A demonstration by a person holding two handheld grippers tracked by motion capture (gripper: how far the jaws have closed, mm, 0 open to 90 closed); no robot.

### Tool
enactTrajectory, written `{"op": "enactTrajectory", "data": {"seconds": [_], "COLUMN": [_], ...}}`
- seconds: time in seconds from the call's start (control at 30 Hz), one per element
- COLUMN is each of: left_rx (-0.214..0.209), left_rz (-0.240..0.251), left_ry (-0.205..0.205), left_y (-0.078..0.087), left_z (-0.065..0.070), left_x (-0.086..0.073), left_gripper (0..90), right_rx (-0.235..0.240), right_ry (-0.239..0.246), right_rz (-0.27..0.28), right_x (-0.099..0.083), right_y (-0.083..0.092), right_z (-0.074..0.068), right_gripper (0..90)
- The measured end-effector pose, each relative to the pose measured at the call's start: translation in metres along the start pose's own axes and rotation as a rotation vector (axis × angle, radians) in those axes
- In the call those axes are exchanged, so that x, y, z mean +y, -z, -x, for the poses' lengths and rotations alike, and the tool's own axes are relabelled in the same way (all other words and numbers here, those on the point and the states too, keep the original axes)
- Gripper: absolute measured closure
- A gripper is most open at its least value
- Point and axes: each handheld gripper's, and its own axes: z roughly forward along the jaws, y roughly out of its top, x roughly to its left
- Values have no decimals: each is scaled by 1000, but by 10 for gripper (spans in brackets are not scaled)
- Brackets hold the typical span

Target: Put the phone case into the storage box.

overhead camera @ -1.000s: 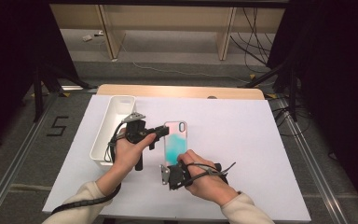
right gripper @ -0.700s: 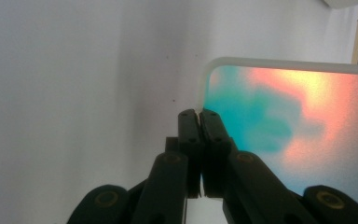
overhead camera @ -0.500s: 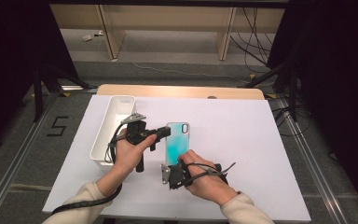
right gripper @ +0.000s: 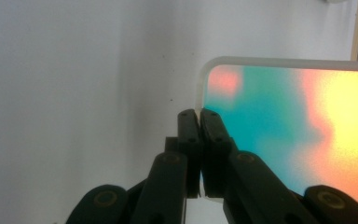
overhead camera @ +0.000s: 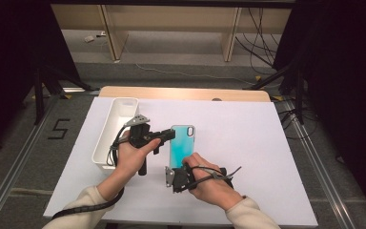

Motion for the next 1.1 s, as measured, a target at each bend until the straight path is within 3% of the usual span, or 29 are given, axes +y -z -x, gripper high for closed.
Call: {"op": "enactTrajectory", "data": {"seconds": [0.03,0.2,0.23,0.37,0.47,0.53,0.6,0.73,0.77,0.83,1.1], "left_rx": [1,-1,1,2,-2,1,4,4,4,5,13], "left_rz": [-2,5,3,0,-1,0,-1,-4,0,2,-4], "left_ry": [-2,-15,-19,-29,-42,-43,-48,-52,-51,-49,-53], "left_y": [0,2,2,2,3,4,5,8,9,10,12], "left_z": [0,0,-1,-3,-4,-4,-5,-7,-8,-9,-12], "left_x": [0,1,2,2,2,3,4,5,5,6,7], "left_gripper": [825,826,826,826,825,826,825,825,825,825,825], "right_rx": [-2,-4,-9,12,9,4,6,16,17,31,27], "right_ry": [19,-24,-10,-110,-114,-142,-134,-209,-263,-350,-389], "right_rz": [6,2,9,9,16,29,73,116,143,148,167], "right_x": [0,0,-1,-1,-1,-1,-3,-10,-12,-16,-32], "right_y": [-1,1,1,2,3,5,5,9,9,11,12], "right_z": [2,1,3,-1,0,0,4,5,4,2,5], "right_gripper": [883,852,839,755,685,636,586,493,479,457,409]}}
